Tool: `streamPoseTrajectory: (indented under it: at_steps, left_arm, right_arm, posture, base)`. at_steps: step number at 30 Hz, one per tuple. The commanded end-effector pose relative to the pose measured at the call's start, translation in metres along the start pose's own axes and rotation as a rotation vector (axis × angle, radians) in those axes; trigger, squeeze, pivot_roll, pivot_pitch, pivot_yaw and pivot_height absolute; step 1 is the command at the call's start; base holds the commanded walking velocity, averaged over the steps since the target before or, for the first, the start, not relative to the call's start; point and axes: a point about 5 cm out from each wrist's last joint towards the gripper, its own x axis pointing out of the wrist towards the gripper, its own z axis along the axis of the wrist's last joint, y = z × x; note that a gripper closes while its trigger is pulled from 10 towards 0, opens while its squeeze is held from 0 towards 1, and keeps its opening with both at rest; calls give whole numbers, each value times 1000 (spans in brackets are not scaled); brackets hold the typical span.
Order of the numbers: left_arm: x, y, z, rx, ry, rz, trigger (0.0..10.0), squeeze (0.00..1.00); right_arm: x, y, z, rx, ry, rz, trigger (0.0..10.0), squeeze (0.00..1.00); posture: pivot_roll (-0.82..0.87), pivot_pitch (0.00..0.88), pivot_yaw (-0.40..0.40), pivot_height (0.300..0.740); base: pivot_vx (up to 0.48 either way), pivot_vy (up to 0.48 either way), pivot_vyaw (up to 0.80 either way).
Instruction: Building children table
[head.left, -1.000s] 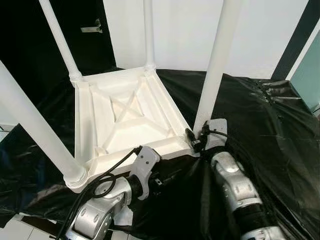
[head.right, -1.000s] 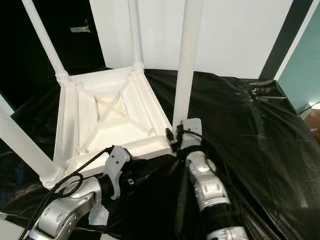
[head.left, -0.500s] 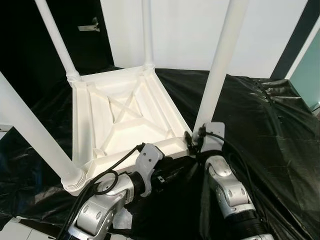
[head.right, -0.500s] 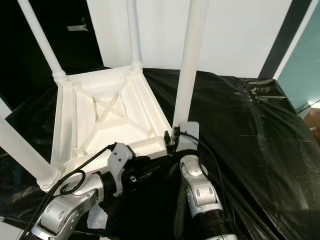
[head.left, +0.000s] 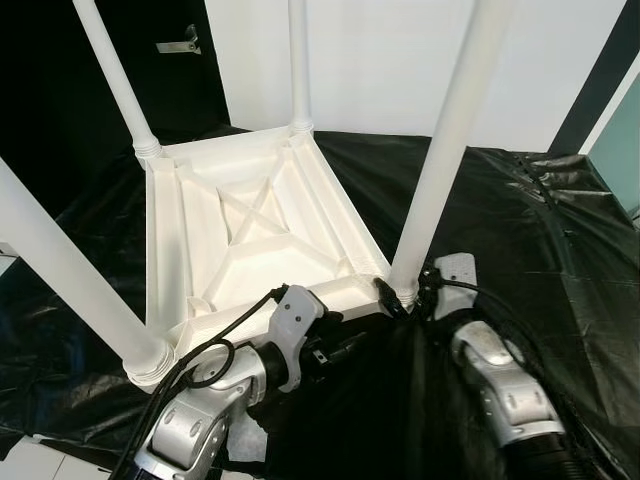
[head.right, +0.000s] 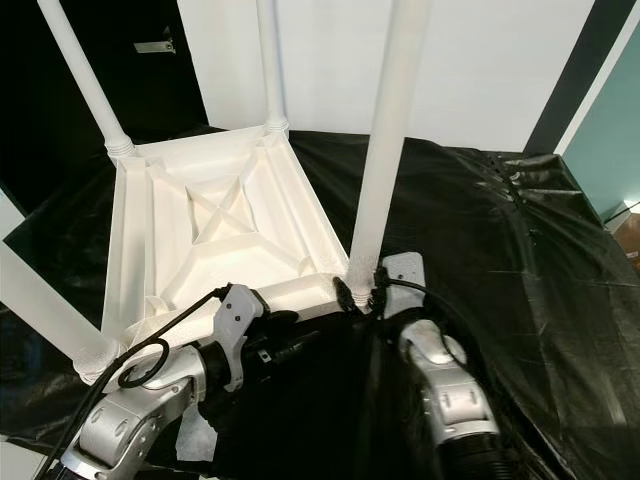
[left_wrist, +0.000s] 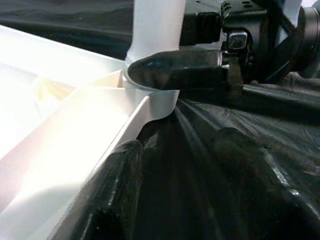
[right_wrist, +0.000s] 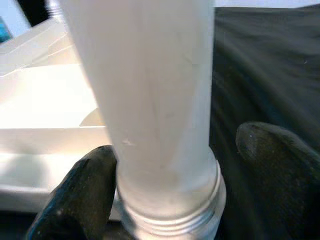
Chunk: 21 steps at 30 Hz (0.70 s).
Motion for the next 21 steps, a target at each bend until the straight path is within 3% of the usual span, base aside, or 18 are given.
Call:
streamPoseTrajectory:
  at_steps: [1,6,14,19,20,21]
  left_arm:
    - [0,-2,1,0,2,-24,10000,0]
    - [0,0,1,5,1,-22,10000,0]
    - [-2,2,2,13,-1,-7,10000,0]
    - [-2,2,2,14,-2,-4,10000,0]
    - [-2,2,2,15,-2,-2,10000,0]
    - [-2,2,2,15,-2,-2,10000,0]
  right_arm:
    - [5,-3,5,-29,-3,90,10000,0]
    - [11,-10,11,-82,12,168,10000,0]
    - [32,-13,24,-176,41,411,10000,0]
    - [34,-12,23,-202,63,446,10000,0]
    - [35,-12,21,-217,79,469,0,0]
    - [35,-12,21,-217,79,469,0,0]
  posture:
    - [-31,0,-10,740]
    - [-22,0,-15,740]
    - [-2,0,-19,740]
    - [2,0,-20,740]
    - [7,0,-23,740]
    - [7,0,-23,740]
  base:
    - [0,0,0]
    - [0,0,0]
    - [0,0,0]
    - [0,0,0]
    - [0,0,0]
    - [0,0,0]
